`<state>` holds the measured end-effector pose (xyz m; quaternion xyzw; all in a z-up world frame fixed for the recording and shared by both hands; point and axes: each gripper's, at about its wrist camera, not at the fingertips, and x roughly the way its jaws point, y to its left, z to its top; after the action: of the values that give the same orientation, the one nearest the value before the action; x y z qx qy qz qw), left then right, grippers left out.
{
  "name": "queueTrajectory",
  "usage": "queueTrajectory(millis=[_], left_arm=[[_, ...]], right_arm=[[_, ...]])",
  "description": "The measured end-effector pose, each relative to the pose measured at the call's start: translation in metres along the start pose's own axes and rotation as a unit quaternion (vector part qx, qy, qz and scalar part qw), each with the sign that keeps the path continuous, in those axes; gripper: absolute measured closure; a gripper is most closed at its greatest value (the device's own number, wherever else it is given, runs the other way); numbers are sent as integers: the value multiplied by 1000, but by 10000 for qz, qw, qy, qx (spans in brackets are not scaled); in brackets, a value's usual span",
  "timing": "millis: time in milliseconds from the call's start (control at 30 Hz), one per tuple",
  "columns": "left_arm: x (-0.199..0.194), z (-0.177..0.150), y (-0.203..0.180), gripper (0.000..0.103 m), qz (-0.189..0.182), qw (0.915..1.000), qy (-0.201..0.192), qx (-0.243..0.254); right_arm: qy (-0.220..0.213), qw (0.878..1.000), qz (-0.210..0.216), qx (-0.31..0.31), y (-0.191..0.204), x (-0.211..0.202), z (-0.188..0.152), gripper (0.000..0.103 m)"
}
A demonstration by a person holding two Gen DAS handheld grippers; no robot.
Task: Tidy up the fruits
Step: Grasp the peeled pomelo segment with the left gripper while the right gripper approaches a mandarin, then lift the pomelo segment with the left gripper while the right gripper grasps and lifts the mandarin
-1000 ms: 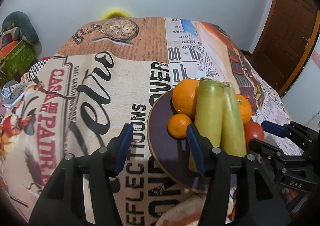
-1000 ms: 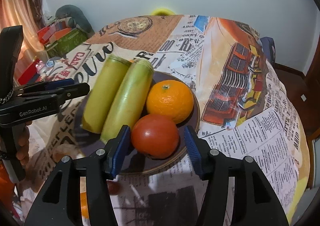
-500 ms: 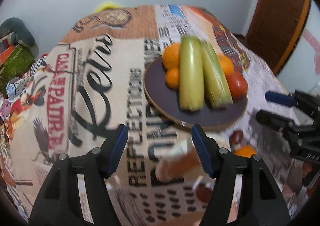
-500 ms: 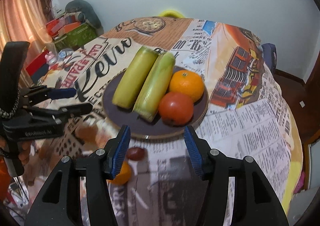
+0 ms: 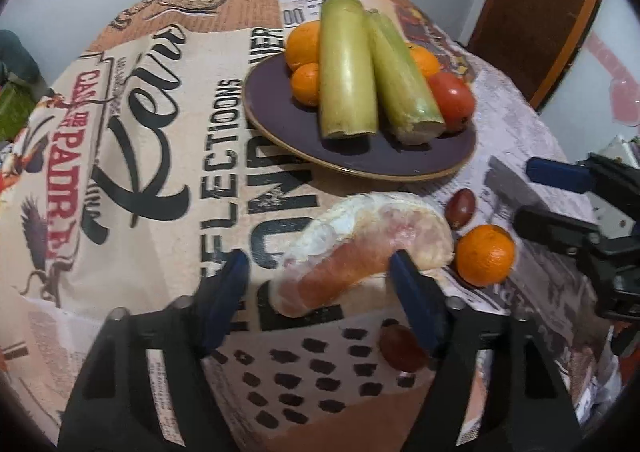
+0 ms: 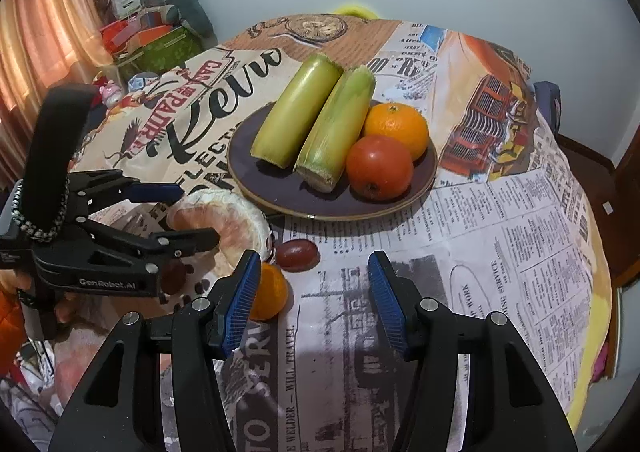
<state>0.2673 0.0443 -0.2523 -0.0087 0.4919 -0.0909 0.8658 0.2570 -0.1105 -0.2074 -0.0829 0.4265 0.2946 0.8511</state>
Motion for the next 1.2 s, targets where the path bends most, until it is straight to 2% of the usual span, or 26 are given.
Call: queueTrajectory(millis=[33, 100, 167, 233, 333, 667, 800, 967, 1067, 1100, 1200], left_arm=[[-1, -1, -1, 44, -50, 10000, -18, 16], [-1, -4, -5, 46, -1, 9999, -69, 76], [-3, -8, -6, 57, 137, 9998, -118, 111], [-8, -12, -2, 66, 191, 9996, -181, -38], [-13, -16, 6, 74, 184, 9992, -239, -252], [-44, -45, 35, 77, 603, 9950, -262, -747], [-54, -61, 38, 79, 585, 9944, -155, -862], [-61, -76, 19, 78, 530, 9972, -46, -522], [-63, -75, 18, 76, 520, 9975, 25, -477], [-63, -73, 19, 72, 509, 9976, 34, -472], [-63, -65, 25, 49, 655, 9966, -26, -496]], right_arm=[[19, 10000, 12, 13, 0, 1, -1, 51], [53, 10000, 43, 43, 0, 3, -3, 51], [50, 9999, 85, 82, 0, 2, -4, 51], [48, 9999, 100, 86, 1, 1, -5, 51], [57, 9999, 122, 86, 2, -1, -7, 51], [135, 9996, 231, 32, 15, 0, -11, 51], [167, 9994, 313, 28, 22, 2, -15, 51], [225, 9992, 334, -37, 27, 8, -15, 51], [239, 9991, 342, 2, 27, 11, -16, 51], [259, 9990, 365, 4, 27, 12, -16, 51], [266, 9988, 407, 4, 28, 14, -17, 51]])
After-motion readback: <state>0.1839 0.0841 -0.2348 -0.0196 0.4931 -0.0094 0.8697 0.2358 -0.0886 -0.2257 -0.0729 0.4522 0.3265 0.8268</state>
